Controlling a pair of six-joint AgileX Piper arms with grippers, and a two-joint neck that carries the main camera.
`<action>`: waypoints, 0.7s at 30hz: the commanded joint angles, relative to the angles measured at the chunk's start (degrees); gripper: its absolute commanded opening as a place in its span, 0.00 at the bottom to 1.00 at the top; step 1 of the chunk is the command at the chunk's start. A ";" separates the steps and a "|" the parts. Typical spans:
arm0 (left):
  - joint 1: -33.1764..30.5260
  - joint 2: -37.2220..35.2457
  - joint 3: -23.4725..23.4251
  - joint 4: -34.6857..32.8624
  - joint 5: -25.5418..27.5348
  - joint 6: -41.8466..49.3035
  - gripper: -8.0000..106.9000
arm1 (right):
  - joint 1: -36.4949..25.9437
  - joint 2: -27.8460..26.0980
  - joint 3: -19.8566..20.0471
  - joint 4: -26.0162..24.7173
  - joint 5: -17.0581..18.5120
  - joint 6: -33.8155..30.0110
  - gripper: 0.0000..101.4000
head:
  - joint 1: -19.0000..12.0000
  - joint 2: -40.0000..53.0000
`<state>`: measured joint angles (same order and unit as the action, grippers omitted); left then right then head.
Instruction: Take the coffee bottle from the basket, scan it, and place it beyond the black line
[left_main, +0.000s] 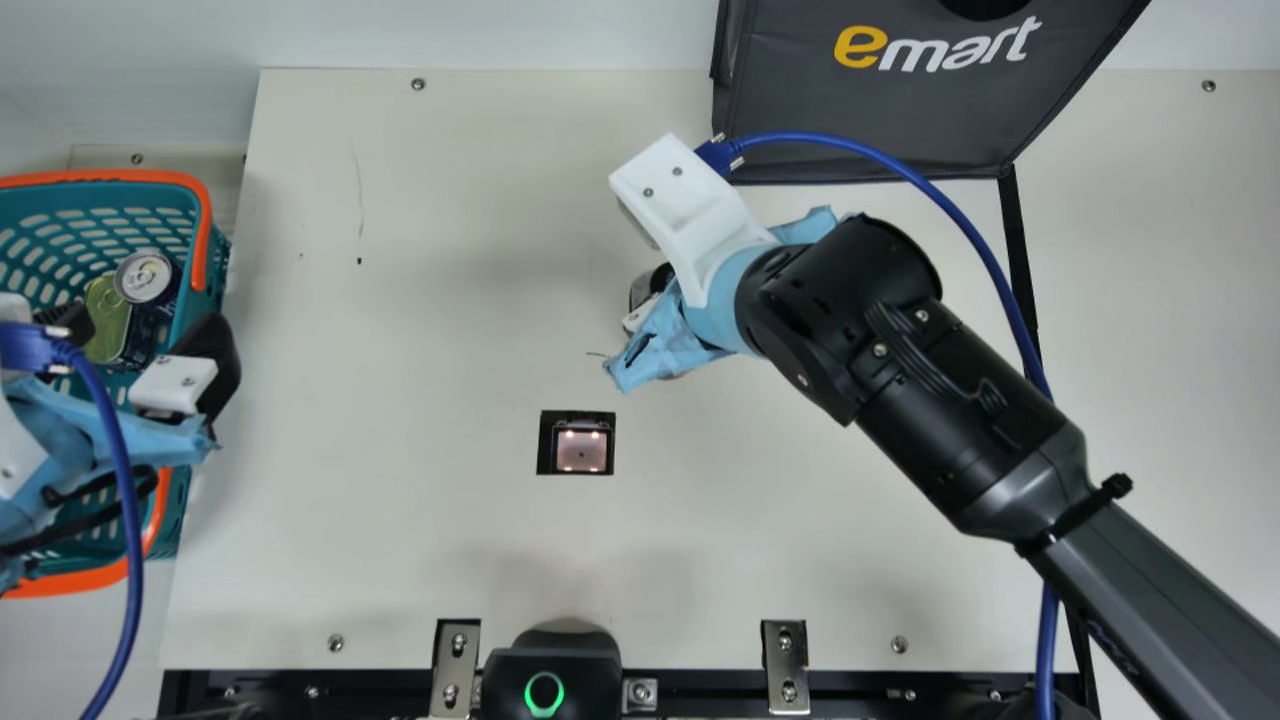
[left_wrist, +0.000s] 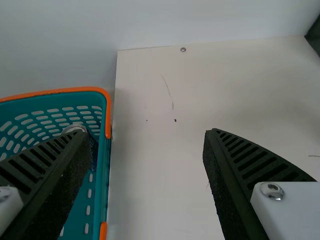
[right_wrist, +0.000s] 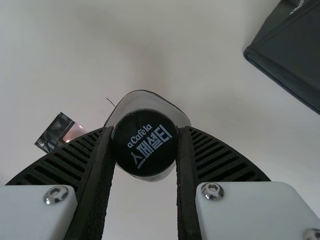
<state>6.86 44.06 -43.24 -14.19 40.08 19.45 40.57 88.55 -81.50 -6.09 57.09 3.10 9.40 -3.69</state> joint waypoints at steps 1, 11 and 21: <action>0.00 0.00 0.00 0.00 0.00 0.00 0.85 | 0.05 -0.08 -0.07 -0.02 0.15 0.03 0.00 | -1.48 -4.57; 0.00 0.00 0.00 0.00 0.00 0.00 0.85 | 0.10 -0.52 -0.40 -0.60 0.64 0.16 0.00 | -1.48 -17.89; 0.00 0.00 0.00 0.00 0.00 0.00 0.85 | 0.24 -0.80 -0.36 -1.09 1.43 0.31 0.00 | -1.48 -17.89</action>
<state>6.86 44.06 -43.24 -14.19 40.08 19.45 40.78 87.70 -81.95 -7.17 58.46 3.38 9.40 -21.45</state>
